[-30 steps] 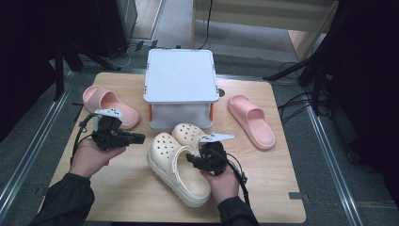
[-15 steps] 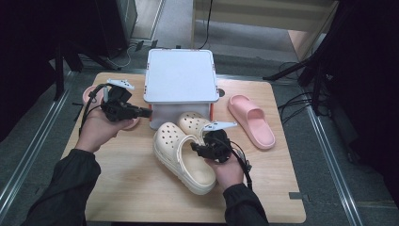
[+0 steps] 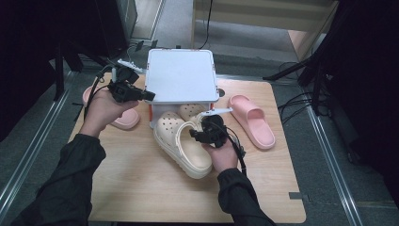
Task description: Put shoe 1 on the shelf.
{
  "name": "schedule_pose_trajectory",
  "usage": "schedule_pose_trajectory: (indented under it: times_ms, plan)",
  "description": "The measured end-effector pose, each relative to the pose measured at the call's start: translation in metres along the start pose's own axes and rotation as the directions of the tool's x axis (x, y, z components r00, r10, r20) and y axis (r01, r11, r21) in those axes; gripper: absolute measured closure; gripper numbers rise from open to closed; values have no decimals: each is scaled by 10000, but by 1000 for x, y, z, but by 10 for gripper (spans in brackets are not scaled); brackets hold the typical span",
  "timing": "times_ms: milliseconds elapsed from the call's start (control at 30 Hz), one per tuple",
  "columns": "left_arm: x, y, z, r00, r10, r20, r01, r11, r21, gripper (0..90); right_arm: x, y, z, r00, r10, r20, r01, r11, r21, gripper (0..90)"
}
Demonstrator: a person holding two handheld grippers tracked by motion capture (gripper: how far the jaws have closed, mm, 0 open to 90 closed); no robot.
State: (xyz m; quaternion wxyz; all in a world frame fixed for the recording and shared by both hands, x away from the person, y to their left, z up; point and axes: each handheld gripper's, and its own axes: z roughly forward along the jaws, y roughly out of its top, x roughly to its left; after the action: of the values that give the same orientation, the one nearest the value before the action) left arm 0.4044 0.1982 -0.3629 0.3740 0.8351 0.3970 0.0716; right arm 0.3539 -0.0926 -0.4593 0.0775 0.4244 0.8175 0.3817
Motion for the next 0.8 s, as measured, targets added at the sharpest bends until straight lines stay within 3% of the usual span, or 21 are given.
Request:
schedule_pose_trajectory:
  times_ms: [167,433,700,800]
  plan:
    - [4,2,10,9997,242,-42,-242,9997,35,890,-6,9,11,9996,219,159,-218,9998,-47,656]
    - [9,-1,10,10000,57,-36,-57,10000,-22,895,-7,24,31,9976,440,530,-439,9990,-33,656]
    - [8,-3,7,9992,125,-377,-124,9999,26,896,-6,36,50,9922,752,998,-737,9971,-187,655]
    - [9,-3,7,9995,98,-290,-98,10000,10,896,-5,38,55,9893,816,1209,-765,9960,-468,655]
